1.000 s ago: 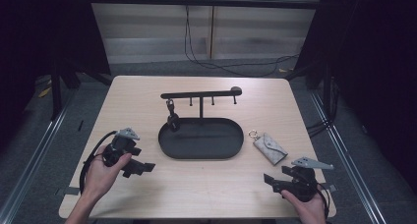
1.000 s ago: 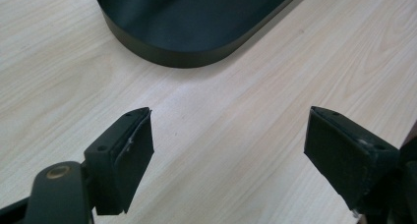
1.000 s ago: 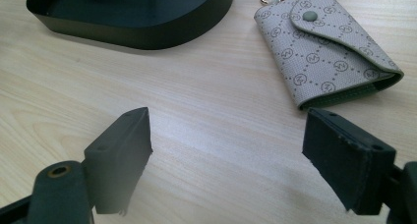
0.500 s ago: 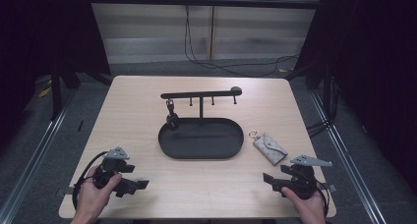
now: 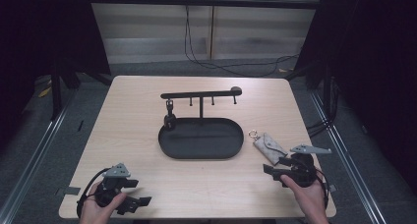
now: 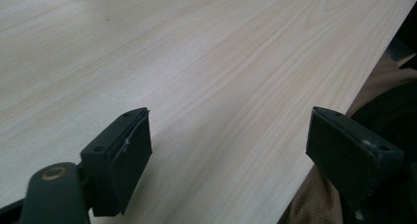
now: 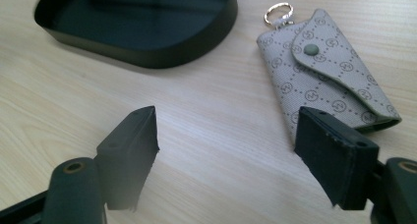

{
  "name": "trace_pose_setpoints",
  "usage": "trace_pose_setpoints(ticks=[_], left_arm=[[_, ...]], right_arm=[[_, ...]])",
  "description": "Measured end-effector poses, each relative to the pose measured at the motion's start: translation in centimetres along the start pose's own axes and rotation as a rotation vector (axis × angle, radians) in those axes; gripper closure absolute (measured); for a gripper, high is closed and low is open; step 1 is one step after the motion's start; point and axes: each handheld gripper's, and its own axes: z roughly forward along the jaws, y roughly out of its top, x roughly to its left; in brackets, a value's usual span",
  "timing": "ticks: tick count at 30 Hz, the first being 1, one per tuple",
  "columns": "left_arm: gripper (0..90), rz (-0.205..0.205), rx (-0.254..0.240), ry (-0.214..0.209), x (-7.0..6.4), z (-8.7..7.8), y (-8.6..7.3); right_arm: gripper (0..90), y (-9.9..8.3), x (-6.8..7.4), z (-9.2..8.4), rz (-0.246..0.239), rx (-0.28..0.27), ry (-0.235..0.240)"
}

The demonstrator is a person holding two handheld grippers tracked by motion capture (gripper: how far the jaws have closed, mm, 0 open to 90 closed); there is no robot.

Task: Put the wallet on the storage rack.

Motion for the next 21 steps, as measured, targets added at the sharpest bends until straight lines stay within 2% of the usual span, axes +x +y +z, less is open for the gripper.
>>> trace_pose_setpoints(ticks=[1,4,7,8,9,11,12,15,18,21], left_arm=[[17.2,0.002,-0.013,-0.002,0.0,-0.1,0.0],[17.2,0.024,-0.035,0.005,-0.3,-0.3,-0.1],[17.4,0.027,-0.037,0.009,-0.3,-0.3,-0.1],[17.8,0.027,-0.035,-0.005,-0.2,-0.3,-0.1],[18.5,0.026,-0.037,-0.01,-0.2,-0.3,-0.1],[18.6,0.042,-0.053,-0.008,-0.3,-0.5,-0.2],[18.8,0.046,-0.06,0.008,-0.4,-0.6,-0.2],[18.9,0.049,-0.07,0.022,-0.5,-0.7,-0.3],[18.9,0.045,-0.082,0.014,-0.4,-0.8,-0.3],[20.5,0.059,-0.127,0.028,-0.6,-1.2,-0.5]], right_arm=[[25.2,0.3,-0.4,0.2,-0.001,0.009,-0.015],[24.5,0.7,-0.7,0.3,0.008,0.022,-0.016],[24.3,1.3,-1.0,0.5,0.018,0.033,-0.004],[23.2,1.9,-1.0,0.6,0.005,0.039,-0.008],[22.9,2.1,-1.0,0.6,0.012,0.043,-0.009],[21.4,2.6,-1.0,0.7,0.007,0.054,-0.018],[21.3,2.9,-1.0,0.8,0.001,0.056,-0.023],[20.1,3.6,-1.1,0.9,0.003,0.065,-0.014],[20.5,4.3,-1.2,1.1,0.001,0.079,0.002],[21.7,4.8,-1.3,1.2,-0.016,0.091,0.009]])
